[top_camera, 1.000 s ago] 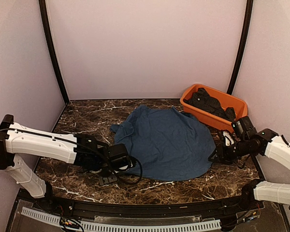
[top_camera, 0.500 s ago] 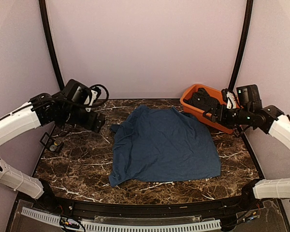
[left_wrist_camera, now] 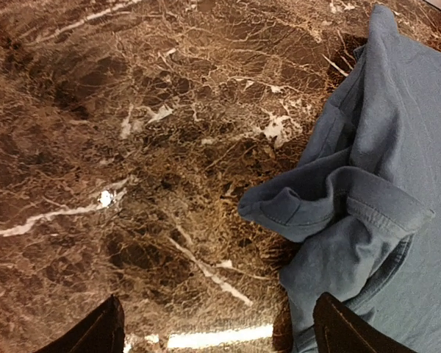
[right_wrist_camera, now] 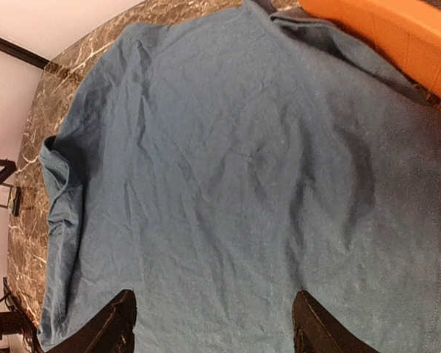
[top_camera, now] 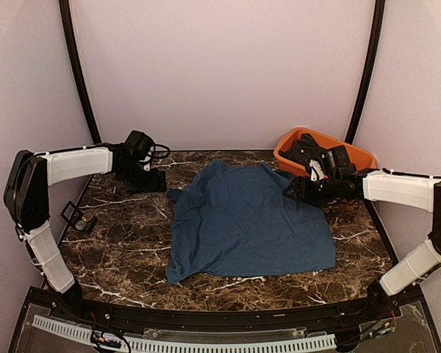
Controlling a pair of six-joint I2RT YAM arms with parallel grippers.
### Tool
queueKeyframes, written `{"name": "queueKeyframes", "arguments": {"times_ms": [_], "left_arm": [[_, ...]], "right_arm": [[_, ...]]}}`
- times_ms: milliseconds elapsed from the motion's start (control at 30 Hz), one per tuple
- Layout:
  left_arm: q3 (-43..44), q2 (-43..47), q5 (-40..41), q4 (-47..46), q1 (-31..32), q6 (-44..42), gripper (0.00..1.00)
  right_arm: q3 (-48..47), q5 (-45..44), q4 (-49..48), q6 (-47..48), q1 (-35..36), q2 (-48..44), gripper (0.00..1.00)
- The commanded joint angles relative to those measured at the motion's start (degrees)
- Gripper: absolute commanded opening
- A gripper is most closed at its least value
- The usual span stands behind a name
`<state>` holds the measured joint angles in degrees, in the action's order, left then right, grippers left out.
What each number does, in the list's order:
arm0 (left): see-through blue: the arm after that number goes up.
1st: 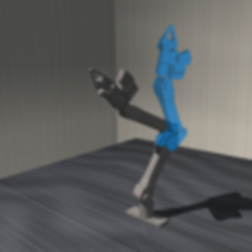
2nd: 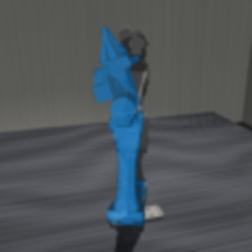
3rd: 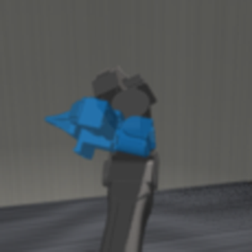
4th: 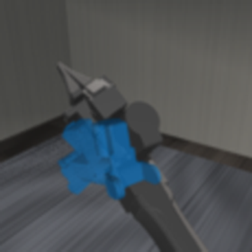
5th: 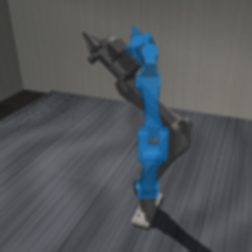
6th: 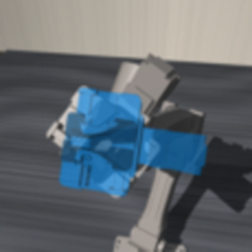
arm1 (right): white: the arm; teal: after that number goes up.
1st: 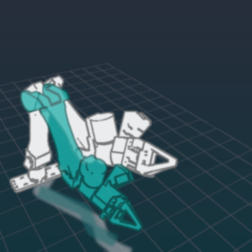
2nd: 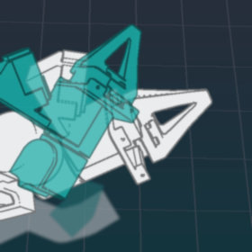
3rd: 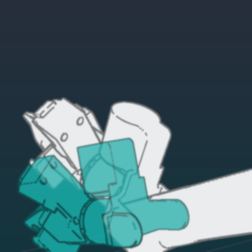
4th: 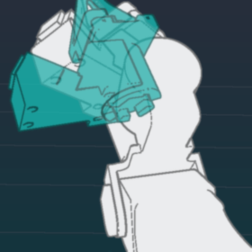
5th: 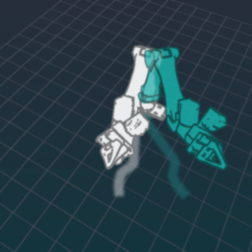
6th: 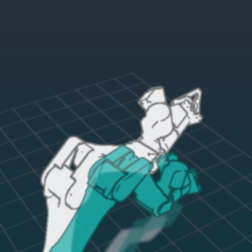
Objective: Pin the brooch onto the clothing
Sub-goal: Flatten out the crumpled clothing at the center of the board, then smooth out the flattened clothing at the center of the board.
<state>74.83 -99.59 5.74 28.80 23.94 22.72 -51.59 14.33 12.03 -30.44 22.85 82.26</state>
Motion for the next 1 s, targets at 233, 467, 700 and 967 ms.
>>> {"name": "queueKeyframes", "arguments": {"times_ms": [233, 467, 700, 967], "left_arm": [[5.43, -8.06, -16.28, -4.03, -2.80, 11.22, 0.99], [5.75, -12.40, -21.04, -6.36, -3.21, 16.15, 0.99], [7.21, -14.89, -18.92, -5.55, -3.29, 17.39, 0.91], [9.97, -18.24, -17.84, -5.70, -3.38, 17.93, 0.47]], "right_arm": [[2.02, 3.37, -6.11, 3.36, 3.60, 6.10, 0.71], [2.82, 3.15, -6.36, 3.85, 4.92, 7.27, 0.71], [4.59, 4.05, -6.85, 3.82, 6.46, 8.32, 0.71], [5.05, 4.46, -6.68, 3.76, 7.92, 9.60, 0.69]]}}
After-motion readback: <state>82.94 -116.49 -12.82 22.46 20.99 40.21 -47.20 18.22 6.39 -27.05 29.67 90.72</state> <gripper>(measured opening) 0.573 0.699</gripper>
